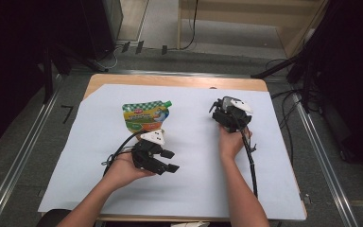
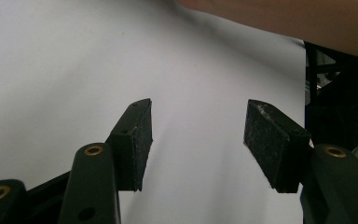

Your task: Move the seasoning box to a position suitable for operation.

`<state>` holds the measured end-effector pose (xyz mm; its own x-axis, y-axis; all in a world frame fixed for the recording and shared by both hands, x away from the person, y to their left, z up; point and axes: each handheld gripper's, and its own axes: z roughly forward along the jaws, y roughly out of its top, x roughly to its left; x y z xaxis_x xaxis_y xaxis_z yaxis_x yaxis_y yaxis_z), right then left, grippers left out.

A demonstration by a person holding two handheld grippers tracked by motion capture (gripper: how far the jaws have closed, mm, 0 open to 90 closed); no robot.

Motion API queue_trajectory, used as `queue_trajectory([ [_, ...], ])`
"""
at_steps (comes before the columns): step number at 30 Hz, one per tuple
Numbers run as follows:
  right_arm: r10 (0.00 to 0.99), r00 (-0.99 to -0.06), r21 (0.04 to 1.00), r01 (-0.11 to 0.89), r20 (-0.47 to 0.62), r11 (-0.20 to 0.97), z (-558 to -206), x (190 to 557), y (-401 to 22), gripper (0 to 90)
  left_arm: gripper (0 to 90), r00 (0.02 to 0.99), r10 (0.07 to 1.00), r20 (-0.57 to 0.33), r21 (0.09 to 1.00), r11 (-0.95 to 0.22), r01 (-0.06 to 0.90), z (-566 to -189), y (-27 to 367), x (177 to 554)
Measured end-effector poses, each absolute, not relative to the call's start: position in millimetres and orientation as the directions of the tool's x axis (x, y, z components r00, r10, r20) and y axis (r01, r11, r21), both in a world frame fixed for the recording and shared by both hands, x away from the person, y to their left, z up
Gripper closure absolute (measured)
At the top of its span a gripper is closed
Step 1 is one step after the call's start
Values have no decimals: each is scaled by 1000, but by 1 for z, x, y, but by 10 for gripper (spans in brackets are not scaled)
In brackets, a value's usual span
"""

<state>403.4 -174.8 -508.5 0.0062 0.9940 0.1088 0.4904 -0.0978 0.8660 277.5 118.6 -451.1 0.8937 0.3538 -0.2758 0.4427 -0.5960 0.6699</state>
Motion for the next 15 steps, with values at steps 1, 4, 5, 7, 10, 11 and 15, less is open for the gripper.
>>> queue_trajectory([
  [1,994,-7,867,490,108,-91,-507,401,-176,118,428,893,355,-277,670,-595,445,-451,119,278],
  [4,992,-43,866,493,120,-83,-502,395,-182,121,440,894,349,-280,664,-602,443,-452,119,278],
  [5,990,-55,864,496,133,-88,-500,392,-184,122,442,894,350,-280,663,-603,443,-452,119,278],
  [7,987,-87,859,507,131,-70,-496,387,-186,124,442,892,353,-282,663,-600,447,-452,119,279],
  [10,983,-138,862,506,120,-34,-491,377,-189,128,440,891,356,-282,665,-596,449,-452,120,279],
  [11,981,-154,863,504,121,-27,-489,372,-189,130,439,890,356,-283,664,-597,450,-452,120,280],
  [15,969,-211,868,496,131,-9,-480,355,-190,134,438,886,366,-284,666,-590,457,-452,122,281],
])
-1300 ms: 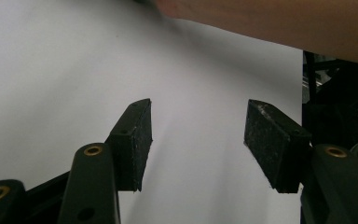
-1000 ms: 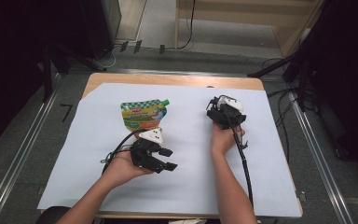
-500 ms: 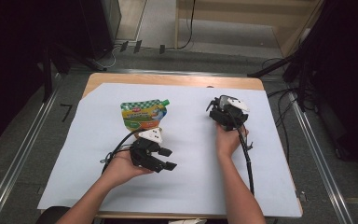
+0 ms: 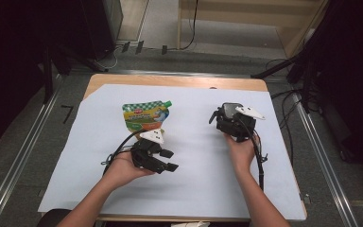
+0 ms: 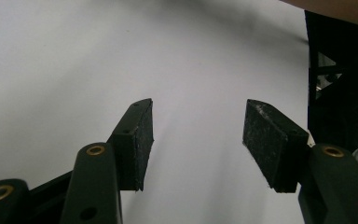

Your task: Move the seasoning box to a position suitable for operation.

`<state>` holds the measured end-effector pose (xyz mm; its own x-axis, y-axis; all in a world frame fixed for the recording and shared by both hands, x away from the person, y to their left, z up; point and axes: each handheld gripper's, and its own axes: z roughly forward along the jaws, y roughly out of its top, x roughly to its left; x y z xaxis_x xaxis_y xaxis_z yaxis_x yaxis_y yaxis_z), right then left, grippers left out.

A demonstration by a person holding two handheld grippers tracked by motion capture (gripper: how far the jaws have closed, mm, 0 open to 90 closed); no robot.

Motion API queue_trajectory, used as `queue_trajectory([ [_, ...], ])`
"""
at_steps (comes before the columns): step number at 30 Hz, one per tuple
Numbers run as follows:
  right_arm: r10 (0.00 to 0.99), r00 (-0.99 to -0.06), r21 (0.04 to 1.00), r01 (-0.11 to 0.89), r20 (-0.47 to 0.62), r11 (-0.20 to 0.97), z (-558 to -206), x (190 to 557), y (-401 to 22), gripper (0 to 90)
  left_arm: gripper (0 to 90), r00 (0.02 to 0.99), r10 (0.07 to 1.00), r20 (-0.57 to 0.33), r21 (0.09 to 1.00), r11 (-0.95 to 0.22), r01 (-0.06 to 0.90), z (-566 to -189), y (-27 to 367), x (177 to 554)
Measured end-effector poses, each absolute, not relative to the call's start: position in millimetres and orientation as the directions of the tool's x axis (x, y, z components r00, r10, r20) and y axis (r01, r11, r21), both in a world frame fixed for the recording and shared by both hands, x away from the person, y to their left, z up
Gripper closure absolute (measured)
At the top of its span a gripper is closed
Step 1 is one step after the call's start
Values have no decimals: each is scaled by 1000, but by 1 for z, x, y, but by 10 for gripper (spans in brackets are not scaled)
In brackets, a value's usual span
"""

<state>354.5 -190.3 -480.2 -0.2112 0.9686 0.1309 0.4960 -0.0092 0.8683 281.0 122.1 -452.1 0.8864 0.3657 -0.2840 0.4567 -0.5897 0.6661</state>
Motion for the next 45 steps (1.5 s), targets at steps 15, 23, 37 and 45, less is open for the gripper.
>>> queue_trajectory([
  [15,914,-374,859,508,157,60,-472,292,-182,149,434,883,386,-265,670,-585,457,-451,126,283],
  [23,881,-441,861,501,171,84,-476,284,-163,153,443,884,387,-261,672,-584,455,-450,127,283],
  [37,801,-576,845,501,165,186,-494,272,-118,156,443,880,395,-265,674,-577,462,-450,129,285],
  [45,780,-604,845,494,163,206,-503,268,-106,156,443,878,400,-263,672,-577,464,-451,130,286],
])
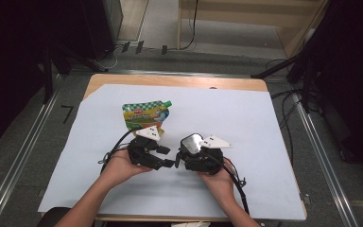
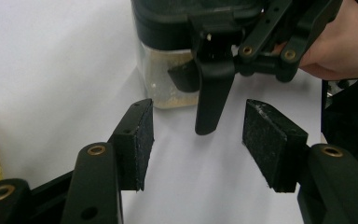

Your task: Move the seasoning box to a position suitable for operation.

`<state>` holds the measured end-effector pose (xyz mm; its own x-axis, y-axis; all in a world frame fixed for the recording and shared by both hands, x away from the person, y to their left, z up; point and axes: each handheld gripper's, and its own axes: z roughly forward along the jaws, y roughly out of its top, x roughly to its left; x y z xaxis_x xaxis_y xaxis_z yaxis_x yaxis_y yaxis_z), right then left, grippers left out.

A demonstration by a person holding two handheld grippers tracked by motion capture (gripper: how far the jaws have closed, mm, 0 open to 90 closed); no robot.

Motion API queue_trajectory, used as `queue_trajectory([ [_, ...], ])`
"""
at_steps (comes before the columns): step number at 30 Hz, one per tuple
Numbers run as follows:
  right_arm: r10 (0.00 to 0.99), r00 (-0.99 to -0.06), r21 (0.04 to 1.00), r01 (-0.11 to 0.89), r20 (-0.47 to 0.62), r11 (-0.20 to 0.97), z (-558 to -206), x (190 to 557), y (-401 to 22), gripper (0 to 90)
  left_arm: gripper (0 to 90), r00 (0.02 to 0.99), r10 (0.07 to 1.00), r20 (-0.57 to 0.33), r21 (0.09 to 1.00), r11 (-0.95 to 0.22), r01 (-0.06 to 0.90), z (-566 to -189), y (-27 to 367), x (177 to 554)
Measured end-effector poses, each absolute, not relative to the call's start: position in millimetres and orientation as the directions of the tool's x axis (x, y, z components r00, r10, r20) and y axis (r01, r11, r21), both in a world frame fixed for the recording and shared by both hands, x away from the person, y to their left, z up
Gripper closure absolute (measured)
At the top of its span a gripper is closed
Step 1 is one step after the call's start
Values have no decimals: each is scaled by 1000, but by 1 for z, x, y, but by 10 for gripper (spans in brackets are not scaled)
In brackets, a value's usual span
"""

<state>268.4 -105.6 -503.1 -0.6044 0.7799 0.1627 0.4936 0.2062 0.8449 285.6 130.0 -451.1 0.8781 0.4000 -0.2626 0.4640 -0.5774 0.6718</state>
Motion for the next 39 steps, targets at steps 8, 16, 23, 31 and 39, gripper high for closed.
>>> queue_trajectory([
  [8,773,-620,849,474,132,235,-506,261,-109,153,448,880,396,-261,678,-573,459,-451,130,285],
  [16,755,-650,835,462,89,300,-504,257,-111,150,459,882,396,-256,668,-587,458,-453,130,288],
  [23,741,-664,809,490,105,324,-500,248,-119,145,466,879,393,-269,664,-586,465,-455,128,291],
  [31,723,-677,805,503,140,315,-492,236,-138,167,477,881,379,-282,670,-580,464,-454,127,294],
  [39,698,-691,820,501,186,277,-477,218,-172,400,537,872,391,-295,671,-565,480,-452,128,293],
])
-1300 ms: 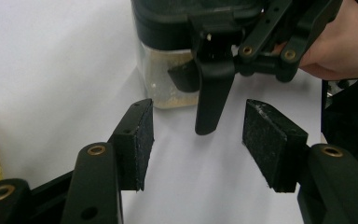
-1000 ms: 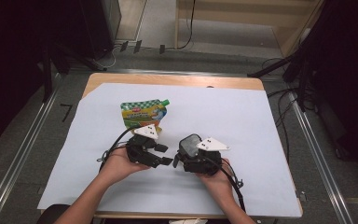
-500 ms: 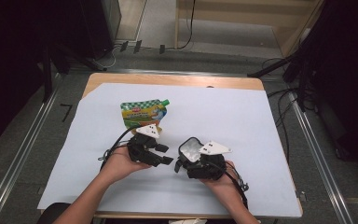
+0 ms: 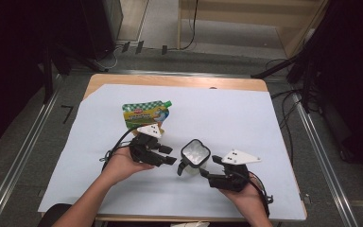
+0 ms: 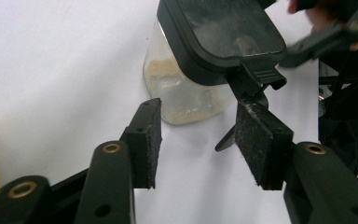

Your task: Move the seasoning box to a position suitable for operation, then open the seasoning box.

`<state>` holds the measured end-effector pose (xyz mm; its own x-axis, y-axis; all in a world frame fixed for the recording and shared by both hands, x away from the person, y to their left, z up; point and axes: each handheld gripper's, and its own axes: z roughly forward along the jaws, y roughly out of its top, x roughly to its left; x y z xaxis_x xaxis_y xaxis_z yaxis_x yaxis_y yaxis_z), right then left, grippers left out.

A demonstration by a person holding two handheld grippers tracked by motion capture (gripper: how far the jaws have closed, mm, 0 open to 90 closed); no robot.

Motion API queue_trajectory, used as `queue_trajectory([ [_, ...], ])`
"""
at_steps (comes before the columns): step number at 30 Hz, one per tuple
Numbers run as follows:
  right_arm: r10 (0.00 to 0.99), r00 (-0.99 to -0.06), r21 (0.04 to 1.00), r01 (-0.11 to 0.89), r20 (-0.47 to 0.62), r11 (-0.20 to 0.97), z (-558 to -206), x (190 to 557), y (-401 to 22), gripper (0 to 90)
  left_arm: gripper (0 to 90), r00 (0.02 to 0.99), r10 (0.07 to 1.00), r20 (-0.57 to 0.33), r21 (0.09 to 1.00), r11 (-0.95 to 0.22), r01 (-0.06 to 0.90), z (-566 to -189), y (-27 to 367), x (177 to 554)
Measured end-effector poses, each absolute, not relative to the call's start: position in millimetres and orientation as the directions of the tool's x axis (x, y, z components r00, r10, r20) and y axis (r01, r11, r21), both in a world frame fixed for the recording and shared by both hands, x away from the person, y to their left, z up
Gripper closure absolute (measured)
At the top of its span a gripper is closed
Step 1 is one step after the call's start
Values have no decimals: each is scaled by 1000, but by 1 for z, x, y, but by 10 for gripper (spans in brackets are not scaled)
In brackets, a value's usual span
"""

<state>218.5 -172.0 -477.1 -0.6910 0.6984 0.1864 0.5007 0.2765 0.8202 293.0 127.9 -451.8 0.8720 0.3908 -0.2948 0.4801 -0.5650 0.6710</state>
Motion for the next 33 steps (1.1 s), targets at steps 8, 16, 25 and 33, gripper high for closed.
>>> queue_trajectory([
  [8,720,-652,791,560,236,248,-481,229,-186,650,723,871,356,-339,665,-565,489,-450,122,292],
  [16,722,-652,782,566,231,261,-479,228,-179,891,864,885,348,-308,665,-587,462,-451,116,288],
  [25,720,-657,776,567,225,275,-481,229,-172,900,881,904,322,-280,675,-603,424,-460,107,287],
  [33,723,-651,775,573,233,266,-481,233,-172,900,899,902,323,-287,670,-606,430,-462,102,287],
])
